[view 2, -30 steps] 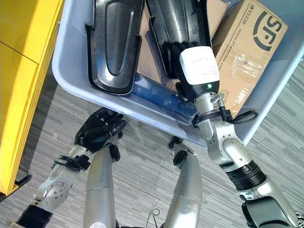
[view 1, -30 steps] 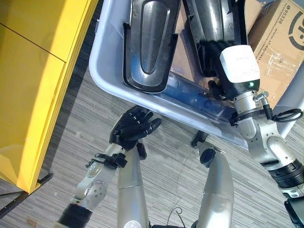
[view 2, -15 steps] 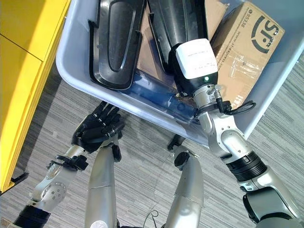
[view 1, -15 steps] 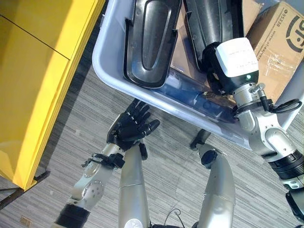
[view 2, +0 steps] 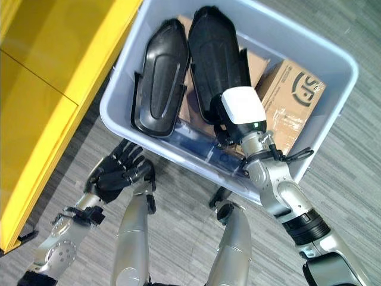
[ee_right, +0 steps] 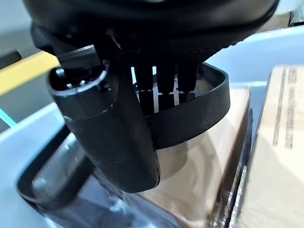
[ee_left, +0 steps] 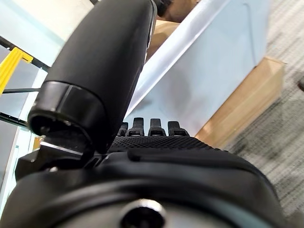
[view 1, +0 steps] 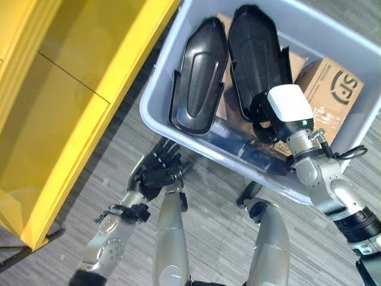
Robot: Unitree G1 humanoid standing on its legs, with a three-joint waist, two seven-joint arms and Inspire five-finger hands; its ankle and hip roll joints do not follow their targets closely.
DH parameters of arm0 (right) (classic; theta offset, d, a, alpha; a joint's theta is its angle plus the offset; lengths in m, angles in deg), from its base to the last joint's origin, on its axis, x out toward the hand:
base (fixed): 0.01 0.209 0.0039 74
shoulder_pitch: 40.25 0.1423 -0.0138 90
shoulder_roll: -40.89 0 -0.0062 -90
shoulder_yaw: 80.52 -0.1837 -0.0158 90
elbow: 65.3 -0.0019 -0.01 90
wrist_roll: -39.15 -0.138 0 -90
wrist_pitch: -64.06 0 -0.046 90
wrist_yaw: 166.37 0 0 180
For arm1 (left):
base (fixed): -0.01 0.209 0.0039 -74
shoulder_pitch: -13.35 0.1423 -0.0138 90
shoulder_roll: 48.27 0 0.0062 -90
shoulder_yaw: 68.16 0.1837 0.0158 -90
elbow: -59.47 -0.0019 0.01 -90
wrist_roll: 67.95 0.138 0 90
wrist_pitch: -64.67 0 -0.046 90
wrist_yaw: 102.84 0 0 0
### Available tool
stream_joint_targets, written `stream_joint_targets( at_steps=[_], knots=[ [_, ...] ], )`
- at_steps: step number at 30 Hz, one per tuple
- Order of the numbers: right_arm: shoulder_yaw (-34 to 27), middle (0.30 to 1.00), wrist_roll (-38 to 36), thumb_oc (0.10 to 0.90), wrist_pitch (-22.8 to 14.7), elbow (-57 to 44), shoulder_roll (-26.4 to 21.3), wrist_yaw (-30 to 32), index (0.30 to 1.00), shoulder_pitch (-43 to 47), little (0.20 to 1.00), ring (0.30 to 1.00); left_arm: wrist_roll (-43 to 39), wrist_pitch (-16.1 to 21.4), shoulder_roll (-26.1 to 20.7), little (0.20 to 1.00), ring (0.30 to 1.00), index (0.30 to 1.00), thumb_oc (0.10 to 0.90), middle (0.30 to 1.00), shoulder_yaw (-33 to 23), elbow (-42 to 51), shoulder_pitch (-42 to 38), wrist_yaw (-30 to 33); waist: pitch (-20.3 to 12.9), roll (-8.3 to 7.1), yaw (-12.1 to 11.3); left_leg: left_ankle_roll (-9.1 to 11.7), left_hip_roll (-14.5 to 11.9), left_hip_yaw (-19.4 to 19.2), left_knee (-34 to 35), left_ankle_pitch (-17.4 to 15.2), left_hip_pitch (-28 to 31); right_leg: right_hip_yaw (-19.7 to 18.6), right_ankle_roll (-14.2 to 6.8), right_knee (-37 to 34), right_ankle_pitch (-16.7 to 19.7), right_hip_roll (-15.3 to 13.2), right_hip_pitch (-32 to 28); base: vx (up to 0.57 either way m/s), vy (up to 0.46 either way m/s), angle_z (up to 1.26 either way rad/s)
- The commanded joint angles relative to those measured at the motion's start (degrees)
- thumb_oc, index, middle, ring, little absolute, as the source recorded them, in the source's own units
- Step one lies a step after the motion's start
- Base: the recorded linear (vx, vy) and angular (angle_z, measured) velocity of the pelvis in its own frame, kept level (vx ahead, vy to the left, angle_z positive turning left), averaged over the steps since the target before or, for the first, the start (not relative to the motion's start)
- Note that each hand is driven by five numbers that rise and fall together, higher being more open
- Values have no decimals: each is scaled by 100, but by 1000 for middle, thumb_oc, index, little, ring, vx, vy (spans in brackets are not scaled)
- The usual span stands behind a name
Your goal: Move parts from the plastic box to the shelf.
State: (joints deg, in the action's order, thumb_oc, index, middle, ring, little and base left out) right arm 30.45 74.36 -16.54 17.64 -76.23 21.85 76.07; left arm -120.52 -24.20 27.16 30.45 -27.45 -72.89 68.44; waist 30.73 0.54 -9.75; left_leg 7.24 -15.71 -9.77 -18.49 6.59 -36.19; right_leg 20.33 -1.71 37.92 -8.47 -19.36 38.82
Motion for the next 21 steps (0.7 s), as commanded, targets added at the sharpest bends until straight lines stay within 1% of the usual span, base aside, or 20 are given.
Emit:
stream_joint_targets(
  at_steps=[1, 3, 4, 5, 6, 7, 8, 10, 11, 13, 14, 16, 17, 18, 19, 21],
  knots=[
    [-1118, 300, -503, 400, -566, -1296, -200, 1264, 300, 325, 300, 300, 240, 618, 30, 1000, 1000, 1000, 900, 1000, -249, 1064, 8, -204, -93, 304, 5, -157, 44, -319, 535, -374, 1252, 250, -727, -262, -101, -53, -1098, 76, 31, -9],
    [-1356, 300, -802, 400, -711, -1389, -166, 1527, 300, 255, 300, 300, 267, 597, 49, 1000, 1000, 1000, 900, 1000, -282, 1082, 83, -259, -93, 316, 16, -173, 54, -341, 610, -383, 1620, 250, -722, -382, -145, -55, -1505, 69, 22, 1],
    [-1413, 300, -860, 400, -709, -1416, -162, 1533, 300, 218, 300, 300, 267, 572, 57, 1000, 1000, 1000, 900, 1000, -289, 1095, 113, -263, -94, 324, 17, -172, 56, -342, 639, -381, 1716, 253, -719, -431, -149, -46, -1618, 141, 58, 9],
    [-1658, 300, -1203, 400, -761, -1533, -94, 1768, 300, 31, 300, 300, 342, 572, 101, 1000, 1000, 1000, 900, 1000, -303, 1137, 283, -279, -234, 340, 25, -168, 56, -369, 778, -358, 2069, 276, -686, -699, -151, 13, -2069, 195, 57, 9],
    [-1811, 300, -1379, 400, -752, -1565, -57, 1904, 300, -126, 300, 300, 360, 556, 102, 1000, 1000, 1000, 900, 1000, -333, 1173, 402, -302, -391, 325, 29, -161, 66, -383, 848, -355, 2223, 289, -673, -895, -132, 56, -2304, 230, 68, 8],
    [-1909, 300, -1551, 400, -761, -1582, 1, 2039, 300, -258, 300, 300, 367, 554, 110, 1000, 1000, 1000, 900, 1000, -366, 1214, 490, -323, -509, 317, 27, -156, 79, -385, 922, -348, 2349, 298, -661, -1054, -119, 99, -2492, 152, 41, 8],
    [-1949, 300, -1636, 400, -750, -1594, 42, 2132, 300, -324, 300, 300, 369, 576, 117, 1000, 1000, 1000, 900, 1000, -381, 1239, 535, -328, -560, 316, 26, -153, 84, -386, 968, -340, 2414, 305, -655, -1132, -112, 123, -2582, 130, 48, 8],
    [-2099, 300, -1778, 400, -815, -1589, 185, 2238, 300, -676, 300, 300, 369, 507, 146, 1000, 1000, 1000, 900, 1000, -430, 1274, 668, -370, -792, 299, 19, -147, 112, -381, 1121, -310, 2639, 330, -650, -1445, -69, 198, -2931, 178, 51, 5],
    [-2161, 300, -1841, 400, -859, -1594, 326, 2293, 300, -979, 300, 300, 391, 445, 193, 1000, 1000, 1000, 900, 1000, -446, 1301, 783, -420, -972, 284, 3, -152, 127, -368, 1223, -289, 2808, 353, -641, -1635, -49, 264, -3185, 192, 55, 6],
    [-2153, 300, -1775, 400, -895, -1589, 477, 2381, 300, -1185, 300, 300, 420, 429, 258, 1000, 1000, 1000, 900, 1000, -430, 1294, 859, -449, -1112, 278, -18, -155, 147, -335, 1312, -266, 2930, 359, -630, -1804, -33, 327, -3385, 175, 84, 14],
    [-2104, 300, -1632, 400, -971, -1562, 604, 2428, 300, -1398, 300, 300, 605, 384, 297, 1000, 1000, 1000, 900, 1000, -396, 1275, 935, -380, -1283, 270, -38, -171, 165, -302, 1378, -229, 3026, 364, -623, -1957, 16, 390, -3547, 159, 105, 16],
    [-2095, 300, -1526, 400, -1042, -1542, 653, 2431, 300, -1531, 300, 300, 636, 409, 322, 1000, 1000, 1000, 900, 1000, -383, 1215, 982, -246, -1410, 256, -51, -179, 179, -288, 1390, -231, 3072, 381, -622, -2046, 35, 400, -3657, 165, 112, 19],
    [-2122, 300, -1474, 400, -1055, -1574, 666, 2386, 300, -1707, 300, 300, 586, 378, 341, 1000, 1000, 1000, 900, 1000, -463, 1192, 1078, -124, -1511, 215, -59, -182, 201, -281, 1366, -256, 3126, 378, -616, -2128, 33, 408, -3799, 177, 107, 15],
    [-2124, 300, -1450, 400, -1058, -1583, 668, 2370, 300, -1754, 300, 300, 598, 385, 344, 1000, 1000, 1000, 900, 1000, -493, 1185, 1111, -66, -1543, 206, -62, -185, 203, -278, 1366, -257, 3137, 380, -612, -2157, 40, 417, -3830, 164, 96, 8],
    [-2145, 300, -1446, 400, -1067, -1596, 665, 2370, 300, -1849, 300, 300, 645, 363, 339, 1000, 1000, 1000, 900, 1000, -555, 1156, 1174, -77, -1595, 183, -71, -195, 228, -273, 1379, -278, 3190, 384, -619, -2200, 46, 411, -3899, 113, 86, 6],
    [-2250, 300, -1529, 400, -1199, -1641, 630, 2331, 300, -2033, 300, 300, 679, 333, 325, 1000, 1000, 1000, 900, 1000, -752, 1132, 1325, -331, -1711, 132, -112, -198, 238, -292, 1462, -271, 3265, 427, -648, -2324, 69, 421, -4032, 97, 122, 12]
  ],
)
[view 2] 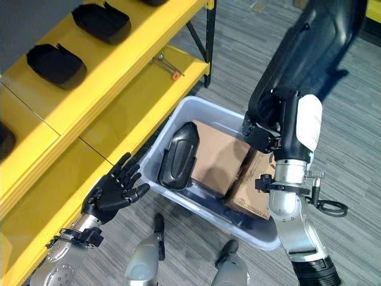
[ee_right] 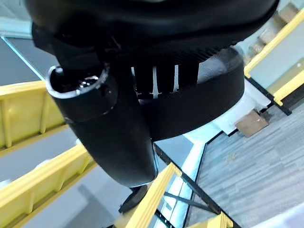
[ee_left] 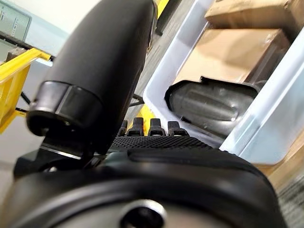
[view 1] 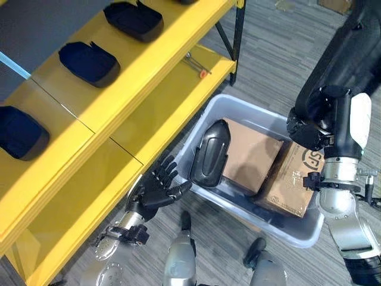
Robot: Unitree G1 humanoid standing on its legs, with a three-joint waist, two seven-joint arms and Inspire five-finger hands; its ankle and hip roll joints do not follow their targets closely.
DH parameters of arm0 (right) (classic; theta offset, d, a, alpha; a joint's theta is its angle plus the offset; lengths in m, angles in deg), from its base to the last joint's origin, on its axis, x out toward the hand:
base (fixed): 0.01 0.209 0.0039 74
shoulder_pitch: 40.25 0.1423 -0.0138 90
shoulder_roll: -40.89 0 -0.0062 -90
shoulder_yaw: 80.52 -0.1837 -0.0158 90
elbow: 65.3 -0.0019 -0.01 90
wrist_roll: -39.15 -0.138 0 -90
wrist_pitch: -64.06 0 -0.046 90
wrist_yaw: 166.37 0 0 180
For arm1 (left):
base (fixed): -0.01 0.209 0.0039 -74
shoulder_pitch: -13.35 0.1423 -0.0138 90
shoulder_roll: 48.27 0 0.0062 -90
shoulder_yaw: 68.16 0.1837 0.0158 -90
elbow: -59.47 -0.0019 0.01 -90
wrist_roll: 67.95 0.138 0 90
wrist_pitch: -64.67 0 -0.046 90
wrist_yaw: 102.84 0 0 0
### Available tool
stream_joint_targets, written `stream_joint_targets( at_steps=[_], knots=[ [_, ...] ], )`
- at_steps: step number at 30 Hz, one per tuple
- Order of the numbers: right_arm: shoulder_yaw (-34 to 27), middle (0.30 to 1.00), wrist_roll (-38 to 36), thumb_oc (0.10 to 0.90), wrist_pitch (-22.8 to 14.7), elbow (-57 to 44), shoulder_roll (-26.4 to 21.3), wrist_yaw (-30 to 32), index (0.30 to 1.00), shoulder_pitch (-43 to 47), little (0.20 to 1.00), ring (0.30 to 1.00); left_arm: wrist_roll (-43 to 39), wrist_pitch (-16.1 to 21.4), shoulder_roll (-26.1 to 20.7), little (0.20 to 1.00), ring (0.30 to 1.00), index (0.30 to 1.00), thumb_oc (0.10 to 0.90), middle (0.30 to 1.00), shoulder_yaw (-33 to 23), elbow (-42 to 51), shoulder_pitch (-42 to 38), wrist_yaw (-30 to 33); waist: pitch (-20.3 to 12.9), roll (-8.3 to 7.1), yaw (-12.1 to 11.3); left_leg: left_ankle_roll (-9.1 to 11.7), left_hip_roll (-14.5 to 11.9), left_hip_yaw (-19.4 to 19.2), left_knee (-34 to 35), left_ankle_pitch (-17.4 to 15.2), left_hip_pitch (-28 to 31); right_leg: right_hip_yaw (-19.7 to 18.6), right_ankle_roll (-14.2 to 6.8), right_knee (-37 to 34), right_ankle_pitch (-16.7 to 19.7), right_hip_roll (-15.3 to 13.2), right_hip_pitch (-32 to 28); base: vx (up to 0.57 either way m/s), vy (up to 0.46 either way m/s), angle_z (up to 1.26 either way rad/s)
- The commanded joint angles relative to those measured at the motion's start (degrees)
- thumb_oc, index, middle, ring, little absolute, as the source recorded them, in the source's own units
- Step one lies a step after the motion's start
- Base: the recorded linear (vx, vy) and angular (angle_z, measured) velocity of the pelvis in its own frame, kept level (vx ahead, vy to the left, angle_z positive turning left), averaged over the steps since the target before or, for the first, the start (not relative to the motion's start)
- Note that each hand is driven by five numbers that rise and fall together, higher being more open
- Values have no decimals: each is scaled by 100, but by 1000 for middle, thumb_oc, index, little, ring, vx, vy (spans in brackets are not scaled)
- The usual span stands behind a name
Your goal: Move parts from the plastic box to the shelf.
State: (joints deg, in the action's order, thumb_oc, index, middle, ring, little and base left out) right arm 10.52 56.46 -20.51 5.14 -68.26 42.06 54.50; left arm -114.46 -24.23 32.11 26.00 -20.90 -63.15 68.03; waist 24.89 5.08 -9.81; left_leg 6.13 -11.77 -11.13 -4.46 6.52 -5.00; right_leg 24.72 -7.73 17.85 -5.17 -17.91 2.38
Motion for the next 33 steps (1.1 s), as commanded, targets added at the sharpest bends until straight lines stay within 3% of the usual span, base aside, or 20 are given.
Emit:
stream_joint_targets(
  at_steps=[1, 5, 14, 20, 24, 26, 28, 29, 30, 31, 33],
  knots=[
    [-306, 300, 206, 400, -915, -422, -182, 288, 300, 50, 300, 300, 67, 356, -179, 1000, 1000, 1000, 900, 1000, -378, 480, 427, -399, -1159, -339, -124, -88, -151, -174, 102, -255, 180, 16, -71, -383, -244, 264, -451, 45, 113, 18],
    [-309, 300, 131, 400, -1131, -532, -203, 184, 300, -50, 300, 300, 210, 360, -207, 1000, 1000, 1000, 900, 1000, -402, 488, 469, -520, -1236, -398, -151, -126, -89, -224, 220, -255, 279, 58, -157, -565, -153, 197, -609, 20, 122, 8],
    [-128, 300, 163, 400, -1131, -658, -284, 138, 300, -32, 300, 300, 357, 226, -412, 1000, 1000, 1000, 900, 1000, -227, 415, 219, -725, -1345, -471, -241, -303, 182, -306, 340, -377, 380, 96, -291, -777, 1, -68, -933, 31, 152, 7],
    [-34, 300, 163, 400, -1025, -553, -296, 336, 300, -58, 300, 300, 377, 164, -574, 1000, 1000, 1000, 900, 1000, -81, 385, 46, -889, -1384, -526, -276, -509, 469, -457, 472, -514, 406, 107, -435, -907, 454, -363, -946, -54, 145, 6],
    [126, 300, 289, 400, -1023, -502, -259, 426, 300, 47, 300, 300, 444, 232, -614, 1000, 1000, 1000, 900, 1000, 81, 348, -72, -832, -1405, -540, -292, -536, 594, -626, 671, -633, 575, 279, -573, -1002, 771, -446, -891, -47, 103, 1],
    [242, 300, 412, 400, -1066, -470, -230, 446, 300, 111, 300, 300, 452, 191, -641, 1000, 1000, 1000, 900, 1000, 145, 328, -148, -702, -1395, -522, -240, -625, 651, -753, 704, -646, 621, 288, -510, -940, 804, -339, -767, -102, 59, -9],
    [357, 300, 454, 400, -1135, -492, -254, 489, 300, 124, 300, 300, 446, 162, -668, 1000, 1000, 1000, 900, 1000, 172, 270, -214, -680, -1417, -538, -126, -691, 697, -727, 689, -723, 667, 44, -453, -829, 683, -91, -628, -65, -28, -7],
    [409, 300, 487, 400, -1174, -556, -277, 515, 300, 93, 300, 300, 439, 129, -691, 1000, 1000, 1000, 900, 1000, 163, 268, -227, -668, -1448, -556, -20, -736, 729, -660, 667, -776, 666, -208, -395, -739, 481, 191, -537, -107, -87, 9],
    [376, 300, 499, 400, -1333, -620, -336, 476, 300, -34, 300, 300, 379, 66, -719, 1000, 1000, 1000, 900, 1000, 86, 266, -151, -792, -1560, -605, 185, -807, 847, -427, 702, -812, 697, -800, -228, -723, 155, 751, -533, -96, -111, 37],
    [353, 300, 538, 400, -1356, -643, -367, 485, 300, -150, 300, 300, 323, 5, -733, 1000, 1000, 1000, 900, 1000, 49, 291, -105, -939, -1653, -616, 310, -814, 944, -142, 779, -782, 701, -1226, -77, -786, 70, 1134, -501, -51, -98, 73],
    [331, 300, 583, 400, -1487, -616, -365, 429, 300, -227, 300, 300, 255, -43, -694, 1000, 1000, 1000, 900, 1000, 54, 347, -57, -965, -1717, -634, 406, -778, 1048, 104, 819, -756, 723, -1527, 84, -921, -34, 1560, -519, -10, -58, 116]
  ],
)
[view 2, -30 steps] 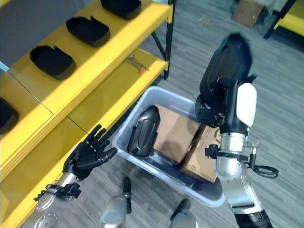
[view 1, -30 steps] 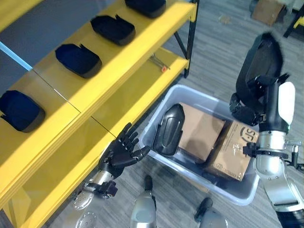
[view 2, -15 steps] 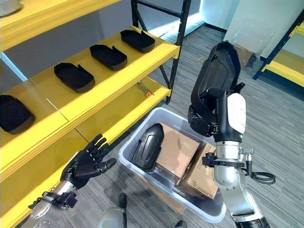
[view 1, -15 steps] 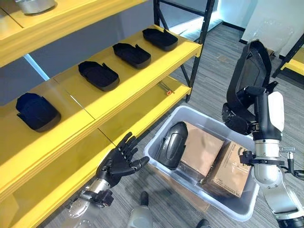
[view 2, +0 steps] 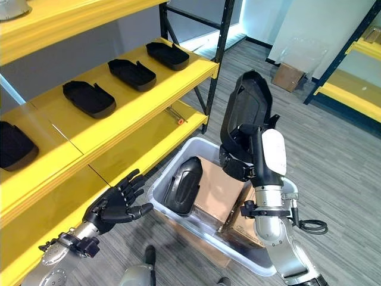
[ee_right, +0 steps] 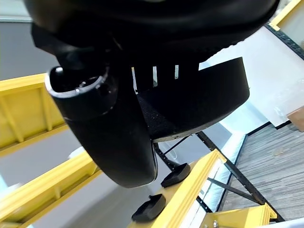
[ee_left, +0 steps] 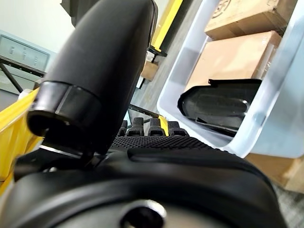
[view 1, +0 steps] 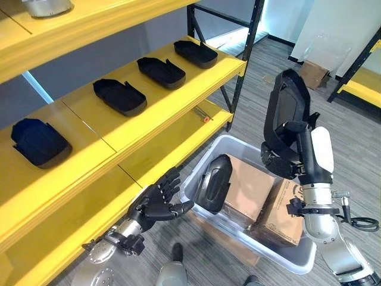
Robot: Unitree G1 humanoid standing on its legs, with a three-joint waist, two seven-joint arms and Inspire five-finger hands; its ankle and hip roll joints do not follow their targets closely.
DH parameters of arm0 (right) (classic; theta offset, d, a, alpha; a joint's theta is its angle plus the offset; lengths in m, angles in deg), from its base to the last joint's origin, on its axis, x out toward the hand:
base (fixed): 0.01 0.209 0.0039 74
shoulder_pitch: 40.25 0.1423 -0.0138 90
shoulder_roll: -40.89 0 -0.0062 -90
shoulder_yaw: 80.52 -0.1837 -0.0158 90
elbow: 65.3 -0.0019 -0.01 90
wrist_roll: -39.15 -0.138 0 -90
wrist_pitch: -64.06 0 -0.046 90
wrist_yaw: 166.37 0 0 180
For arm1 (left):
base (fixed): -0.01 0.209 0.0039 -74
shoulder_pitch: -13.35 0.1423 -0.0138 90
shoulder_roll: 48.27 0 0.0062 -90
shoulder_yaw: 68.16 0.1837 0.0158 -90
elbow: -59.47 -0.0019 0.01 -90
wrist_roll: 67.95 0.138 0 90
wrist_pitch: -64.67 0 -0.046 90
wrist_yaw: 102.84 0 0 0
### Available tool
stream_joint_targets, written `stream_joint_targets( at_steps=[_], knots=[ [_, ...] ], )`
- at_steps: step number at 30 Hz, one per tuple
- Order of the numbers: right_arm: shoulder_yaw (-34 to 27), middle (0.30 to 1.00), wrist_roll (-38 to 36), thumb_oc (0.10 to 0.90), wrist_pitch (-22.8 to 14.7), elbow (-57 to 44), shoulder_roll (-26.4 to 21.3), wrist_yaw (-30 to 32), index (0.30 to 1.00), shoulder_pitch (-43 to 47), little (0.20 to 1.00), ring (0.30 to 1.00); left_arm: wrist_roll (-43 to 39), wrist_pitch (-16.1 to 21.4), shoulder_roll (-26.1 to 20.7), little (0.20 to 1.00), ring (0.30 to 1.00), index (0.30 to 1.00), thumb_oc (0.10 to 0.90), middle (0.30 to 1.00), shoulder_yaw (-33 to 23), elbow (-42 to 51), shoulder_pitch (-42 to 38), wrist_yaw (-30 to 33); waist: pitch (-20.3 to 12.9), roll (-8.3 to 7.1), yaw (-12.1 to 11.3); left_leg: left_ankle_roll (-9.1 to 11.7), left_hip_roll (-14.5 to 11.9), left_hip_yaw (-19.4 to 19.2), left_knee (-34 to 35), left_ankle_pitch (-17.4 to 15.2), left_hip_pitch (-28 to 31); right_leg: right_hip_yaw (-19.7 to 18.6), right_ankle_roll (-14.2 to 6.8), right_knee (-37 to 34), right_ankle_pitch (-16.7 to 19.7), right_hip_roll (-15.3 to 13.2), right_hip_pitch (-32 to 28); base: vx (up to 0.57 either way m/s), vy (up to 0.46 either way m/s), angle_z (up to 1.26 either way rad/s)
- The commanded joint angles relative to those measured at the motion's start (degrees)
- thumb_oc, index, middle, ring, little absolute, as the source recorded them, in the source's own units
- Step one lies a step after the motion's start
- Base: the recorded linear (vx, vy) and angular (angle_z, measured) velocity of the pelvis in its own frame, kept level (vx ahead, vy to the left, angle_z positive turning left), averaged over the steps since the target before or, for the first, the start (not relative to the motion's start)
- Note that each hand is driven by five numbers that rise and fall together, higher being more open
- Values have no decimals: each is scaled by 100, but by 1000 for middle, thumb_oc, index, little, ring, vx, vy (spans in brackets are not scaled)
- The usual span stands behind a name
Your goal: Move parts from the plastic box to the shelf.
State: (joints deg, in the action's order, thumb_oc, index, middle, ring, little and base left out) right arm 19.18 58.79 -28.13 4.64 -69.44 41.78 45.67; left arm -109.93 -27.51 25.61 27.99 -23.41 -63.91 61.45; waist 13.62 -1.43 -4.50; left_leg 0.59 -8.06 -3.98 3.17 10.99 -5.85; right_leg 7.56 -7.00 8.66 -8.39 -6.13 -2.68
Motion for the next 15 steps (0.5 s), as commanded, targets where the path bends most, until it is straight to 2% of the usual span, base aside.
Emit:
stream_joint_targets(
  at_steps=[1, 4, 9, 10, 11, 12, 13, 14, 15],
  knots=[
    [-549, 300, 346, 400, -883, -539, -220, 338, 300, 618, 300, 300, -198, 211, 9, 1000, 1000, 1000, 900, 1000, -162, 656, 58, -265, -638, 1, -92, -174, 746, -465, 55, -1192, 834, 74, 74, -89, 298, 592, -41, -21, -73, 92],
    [-385, 300, 391, 400, -1228, -335, -152, 114, 300, 756, 300, 300, -16, 95, 141, 1000, 1000, 1000, 900, 1000, -82, 571, -46, -58, -724, 18, -151, -63, 806, -193, 20, -1187, 824, 182, 157, -339, 252, 586, -230, -42, -117, 22],
    [-308, 300, 423, 400, -1317, -431, -146, -18, 300, 661, 300, 300, -78, 3, 232, 1000, 1000, 1000, 900, 1000, -227, 582, 95, -222, -760, 99, -252, 26, 807, 79, 39, -1049, 724, 242, 198, -430, 244, 533, -303, -75, -85, 26],
    [-357, 300, 500, 400, -1295, -463, -133, 16, 300, 521, 300, 300, -35, -14, 210, 1000, 1000, 1000, 900, 1000, -252, 553, 150, -409, -737, 134, -204, 77, 717, -292, 6, -999, 673, 418, 201, -430, 223, 464, -369, -92, -23, 47],
    [-365, 300, 496, 400, -1301, -471, -131, 29, 300, 495, 300, 300, -30, -10, 208, 1000, 1000, 1000, 900, 1000, -253, 547, 153, -427, -733, 137, -183, 92, 700, -353, -9, -994, 663, 461, 202, -435, 214, 452, -389, -132, 44, 91],
    [-429, 300, 486, 400, -1213, -500, -155, 101, 300, 390, 300, 300, -13, 0, 156, 1000, 1000, 1000, 900, 1000, -218, 501, 89, -566, -717, 144, -79, 194, 491, -917, -151, -940, 601, 730, 192, -409, 171, 355, -440, -138, 55, 122],
    [-439, 300, 479, 400, -1197, -501, -170, 111, 300, 388, 300, 300, -63, 18, 126, 1000, 1000, 1000, 900, 1000, -187, 508, 44, -555, -700, 132, -39, 226, 370, -1115, -282, -943, 572, 855, 195, -368, 167, 287, -432, -130, 52, 149],
    [-439, 300, 480, 400, -1197, -498, -170, 112, 300, 391, 300, 300, -65, 18, 124, 1000, 1000, 1000, 900, 1000, -187, 508, 41, -554, -697, 131, -33, 228, 367, -1107, -307, -955, 559, 863, 196, -361, 161, 286, -430, -178, 108, 146],
    [-418, 300, 463, 400, -1209, -479, -232, 124, 300, 455, 300, 300, -123, 69, 93, 1000, 1000, 1000, 900, 1000, -153, 562, -37, -451, -666, 89, 8, 238, 108, -1418, -541, -1014, 590, 1087, 225, -278, 170, 135, -381, -176, 137, 128]
  ],
)
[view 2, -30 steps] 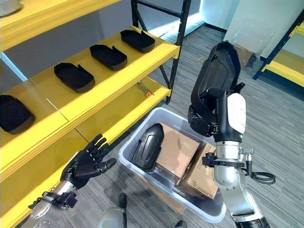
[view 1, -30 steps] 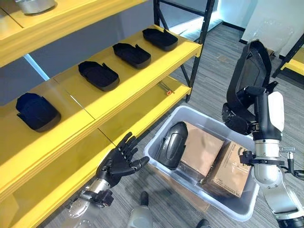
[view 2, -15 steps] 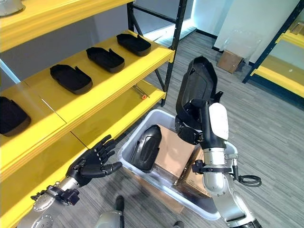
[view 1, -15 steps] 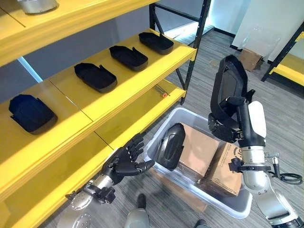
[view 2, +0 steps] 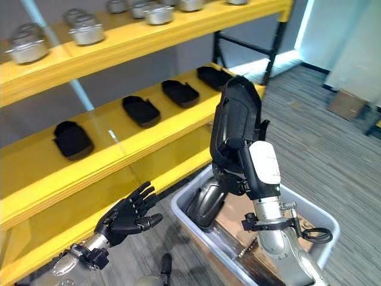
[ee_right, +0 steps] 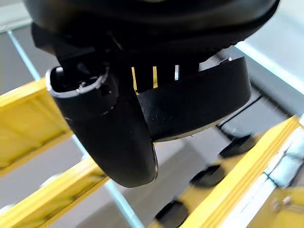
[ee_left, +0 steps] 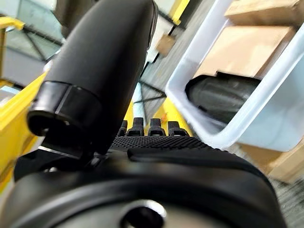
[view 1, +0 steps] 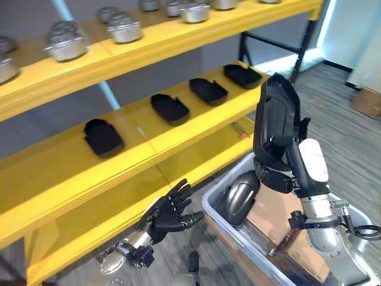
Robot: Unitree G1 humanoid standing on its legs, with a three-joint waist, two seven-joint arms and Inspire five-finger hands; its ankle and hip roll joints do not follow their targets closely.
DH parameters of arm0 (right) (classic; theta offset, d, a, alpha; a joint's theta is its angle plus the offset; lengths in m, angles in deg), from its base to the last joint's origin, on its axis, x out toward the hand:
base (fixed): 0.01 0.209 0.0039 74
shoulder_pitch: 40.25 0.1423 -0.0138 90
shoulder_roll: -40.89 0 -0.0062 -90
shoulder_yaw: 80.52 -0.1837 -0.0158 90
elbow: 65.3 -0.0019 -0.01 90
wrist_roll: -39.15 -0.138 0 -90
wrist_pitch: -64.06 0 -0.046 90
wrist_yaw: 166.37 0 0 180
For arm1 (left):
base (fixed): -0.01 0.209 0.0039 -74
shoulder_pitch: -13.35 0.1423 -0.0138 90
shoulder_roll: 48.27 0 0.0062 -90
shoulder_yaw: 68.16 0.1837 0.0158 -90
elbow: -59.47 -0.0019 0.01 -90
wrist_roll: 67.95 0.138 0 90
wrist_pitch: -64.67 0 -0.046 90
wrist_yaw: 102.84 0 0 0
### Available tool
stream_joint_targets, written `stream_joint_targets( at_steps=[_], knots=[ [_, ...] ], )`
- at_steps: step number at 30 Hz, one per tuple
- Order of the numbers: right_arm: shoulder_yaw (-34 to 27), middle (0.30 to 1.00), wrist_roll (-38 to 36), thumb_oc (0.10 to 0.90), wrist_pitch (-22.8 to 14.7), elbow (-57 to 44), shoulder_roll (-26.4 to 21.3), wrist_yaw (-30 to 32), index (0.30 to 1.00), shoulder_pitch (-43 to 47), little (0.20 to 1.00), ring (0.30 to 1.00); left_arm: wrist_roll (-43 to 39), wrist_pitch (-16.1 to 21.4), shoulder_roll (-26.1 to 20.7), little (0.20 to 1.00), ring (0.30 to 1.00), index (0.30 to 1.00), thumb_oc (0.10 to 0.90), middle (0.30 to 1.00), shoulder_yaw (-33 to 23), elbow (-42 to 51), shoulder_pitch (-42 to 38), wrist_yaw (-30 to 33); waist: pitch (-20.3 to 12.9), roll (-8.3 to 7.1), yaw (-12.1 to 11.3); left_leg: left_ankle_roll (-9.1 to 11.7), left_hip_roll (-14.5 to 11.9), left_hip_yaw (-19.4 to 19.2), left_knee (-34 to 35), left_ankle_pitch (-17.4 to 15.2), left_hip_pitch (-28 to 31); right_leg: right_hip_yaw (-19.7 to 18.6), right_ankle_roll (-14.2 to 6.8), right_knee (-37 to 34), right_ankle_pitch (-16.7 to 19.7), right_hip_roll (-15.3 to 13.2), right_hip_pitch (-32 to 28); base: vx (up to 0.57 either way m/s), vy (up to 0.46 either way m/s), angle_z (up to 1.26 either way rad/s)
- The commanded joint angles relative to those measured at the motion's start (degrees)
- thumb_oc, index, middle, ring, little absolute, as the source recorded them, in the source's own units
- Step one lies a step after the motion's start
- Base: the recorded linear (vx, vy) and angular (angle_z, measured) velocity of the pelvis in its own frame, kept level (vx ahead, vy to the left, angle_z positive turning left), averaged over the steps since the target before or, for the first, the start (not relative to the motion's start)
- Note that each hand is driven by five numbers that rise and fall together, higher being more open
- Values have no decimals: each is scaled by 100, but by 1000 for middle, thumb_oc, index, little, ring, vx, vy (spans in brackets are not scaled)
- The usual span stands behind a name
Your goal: Move parts from the plastic box to the shelf.
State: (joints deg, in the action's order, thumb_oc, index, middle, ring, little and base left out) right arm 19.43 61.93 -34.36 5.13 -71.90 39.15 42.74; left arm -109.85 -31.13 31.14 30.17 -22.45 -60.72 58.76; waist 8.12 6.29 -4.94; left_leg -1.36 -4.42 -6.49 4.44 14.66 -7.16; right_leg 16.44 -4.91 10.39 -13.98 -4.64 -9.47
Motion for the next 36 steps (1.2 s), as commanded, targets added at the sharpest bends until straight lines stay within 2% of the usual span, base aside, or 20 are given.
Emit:
stream_joint_targets(
  at_steps=[1, 2, 4, 5, 6, 8, 12, 14, 15, 19, 20, 22, 25, 26, 27, 28, 30, 31, 33, 36],
  knots=[
    [-415, 300, 144, 400, -556, -521, -30, 404, 300, 802, 300, 300, -132, 444, -470, 1000, 1000, 1000, 900, 1000, -365, 500, -382, -108, -85, -711, 79, 449, -390, -1289, -822, -1452, 762, 300, 29, -375, 694, -92, 304, -210, 169, 102],
    [-399, 300, 140, 400, -547, -523, -56, 409, 300, 833, 300, 300, -135, 453, -474, 1000, 1000, 1000, 900, 1000, -367, 522, -393, -39, -74, -725, 89, 458, -466, -1356, -893, -1475, 780, 354, 40, -342, 687, -130, 315, -124, 179, 76],
    [-292, 300, 125, 400, -340, -519, -217, 448, 300, 1068, 300, 300, -185, 459, -448, 1000, 1000, 1000, 900, 1000, -338, 550, -501, 116, -59, -811, 136, 564, -931, -1615, -1357, -1679, 923, 521, 68, -88, 562, -349, 379, -140, 236, 47],
    [-289, 300, 124, 400, -338, -517, -219, 448, 300, 1075, 300, 300, -184, 458, -445, 1000, 1000, 1000, 900, 1000, -340, 551, -503, 118, -56, -809, 140, 566, -936, -1611, -1372, -1687, 914, 522, 69, -78, 556, -349, 384, -200, 317, 45],
    [-262, 300, 95, 400, -236, -538, -323, 414, 300, 1216, 300, 300, -214, 498, -431, 1000, 1000, 1000, 900, 1000, -294, 562, -568, 191, -56, -857, 153, 585, -1270, -1741, -1639, -1593, 973, 590, 111, 94, 525, -480, 493, -164, 295, 74],
    [-238, 300, 30, 400, -191, -546, -424, 394, 300, 1332, 300, 300, -242, 540, -407, 1000, 1000, 1000, 900, 1000, -297, 561, -599, 229, -41, -855, 172, 628, -1524, -1703, -1886, -1507, 941, 616, 153, 365, 387, -572, 644, -147, 312, 62],
    [-340, 300, -83, 400, -163, -624, -585, 270, 300, 1315, 300, 300, -184, 728, -283, 1000, 1000, 1000, 900, 1000, -260, 441, -574, 288, -41, -763, 271, 998, -2453, -1743, -2061, -694, 1119, 752, 288, 1382, -56, -1012, 1154, -180, 560, 35],
    [-388, 300, -189, 400, -246, -607, -627, 249, 300, 1274, 300, 300, -196, 804, -317, 1000, 1000, 1000, 900, 1000, -256, 404, -547, 319, -53, -670, 325, 1058, -2501, -1938, -1915, -711, 1254, 926, 288, 1766, -164, -1217, 1315, -151, 535, 60],
    [-427, 300, -209, 400, -225, -584, -632, 248, 300, 1207, 300, 300, -91, 841, -310, 1000, 1000, 1000, 900, 1000, -221, 349, -501, 240, -53, -634, 310, 1144, -2582, -2037, -1839, -544, 1271, 984, 280, 1919, -229, -1332, 1333, -76, 505, 62],
    [-471, 300, -280, 400, -172, -430, -550, 263, 300, 1126, 300, 300, 241, 946, -387, 1000, 1000, 1000, 900, 1000, -156, 272, -480, 116, 40, -505, 159, 964, -2132, -1952, -1846, -1006, 1103, 1113, 95, 2092, -264, -1560, 1217, -59, 598, 83],
    [-441, 300, -272, 400, -115, -329, -432, 217, 300, 1130, 300, 300, 173, 981, -420, 1000, 1000, 1000, 900, 1000, -240, 218, -411, 45, 68, -495, 42, 802, -1731, -1806, -1918, -1428, 1072, 1114, -110, 1907, 3, -1727, 1129, -15, 670, 64],
    [-402, 300, -170, 400, -75, -259, -320, 229, 300, 1171, 300, 300, 172, 998, -440, 1000, 1000, 1000, 900, 1000, -331, 205, -387, -109, 78, -511, -77, 660, -1373, -1667, -1935, -1862, 1037, 1138, -250, 1606, 336, -1887, 973, -30, 603, 55],
    [-346, 300, 134, 400, 87, -185, -53, 255, 300, 1180, 300, 300, 257, 1028, -464, 1000, 1000, 1000, 900, 1000, -395, 185, -375, -389, 135, -558, -255, 314, -657, -1465, -1856, -2096, 992, 1087, -445, 1085, 1550, -2372, 882, -36, 563, 50],
    [-347, 300, 163, 400, 98, -204, -17, 245, 300, 1165, 300, 300, 250, 1031, -465, 1000, 1000, 1000, 900, 1000, -390, 193, -371, -407, 146, -570, -273, 275, -589, -1453, -1853, -2129, 996, 1061, -463, 1048, 1669, -2441, 896, -26, 485, 62],
    [-354, 300, 266, 400, 142, -290, 84, 197, 300, 1133, 300, 300, 267, 1074, -441, 1000, 1000, 1000, 900, 1000, -382, 207, -349, -474, 183, -592, -343, 197, -472, -1526, -1831, -2236, 1052, 1133, -521, 979, 2133, -2709, 1021, -39, 502, 56],
    [-300, 300, 260, 400, 187, -342, 119, 172, 300, 1165, 300, 300, 316, 1147, -445, 1000, 1000, 1000, 900, 1000, -371, 247, -299, -496, 212, -577, -433, 199, -461, -1601, -1717, -2352, 1190, 1228, -638, 986, 2204, -2793, 1194, -77, 484, 15],
    [-239, 300, 168, 400, 177, -351, 75, 167, 300, 1221, 300, 300, 318, 1223, -474, 1000, 1000, 1000, 900, 1000, -332, 243, -308, -452, 242, -593, -489, 214, -487, -1760, -1703, -2381, 1224, 1480, -653, 825, 2150, -2712, 1204, -104, 289, -41],
    [11, 300, 74, 400, 112, -462, -69, 162, 300, 1346, 300, 300, 237, 1352, -545, 1000, 1000, 1000, 900, 1000, -176, 115, -501, -182, 288, -671, -481, 173, -362, -1863, -1597, -2366, 1219, 1717, -662, 518, 2171, -2259, 1143, -113, 233, -41],
    [44, 300, 158, 400, -62, -462, -91, 120, 300, 1298, 300, 300, 115, 1332, -579, 1000, 1000, 1000, 900, 1000, -148, 141, -559, -13, 303, -732, -379, 111, -192, -1727, -1491, -2378, 1204, 1411, -682, 472, 2140, -1937, 1179, -63, 207, -7],
    [-38, 300, 165, 400, -360, -437, -142, 92, 300, 1141, 300, 300, -27, 1270, -591, 1000, 1000, 1000, 900, 1000, -191, 275, -570, -73, 219, -778, -138, -22, -41, -1516, -1127, -2157, 1110, 523, -573, 531, 1930, -1484, 1365, -99, 126, 23]
  ],
)
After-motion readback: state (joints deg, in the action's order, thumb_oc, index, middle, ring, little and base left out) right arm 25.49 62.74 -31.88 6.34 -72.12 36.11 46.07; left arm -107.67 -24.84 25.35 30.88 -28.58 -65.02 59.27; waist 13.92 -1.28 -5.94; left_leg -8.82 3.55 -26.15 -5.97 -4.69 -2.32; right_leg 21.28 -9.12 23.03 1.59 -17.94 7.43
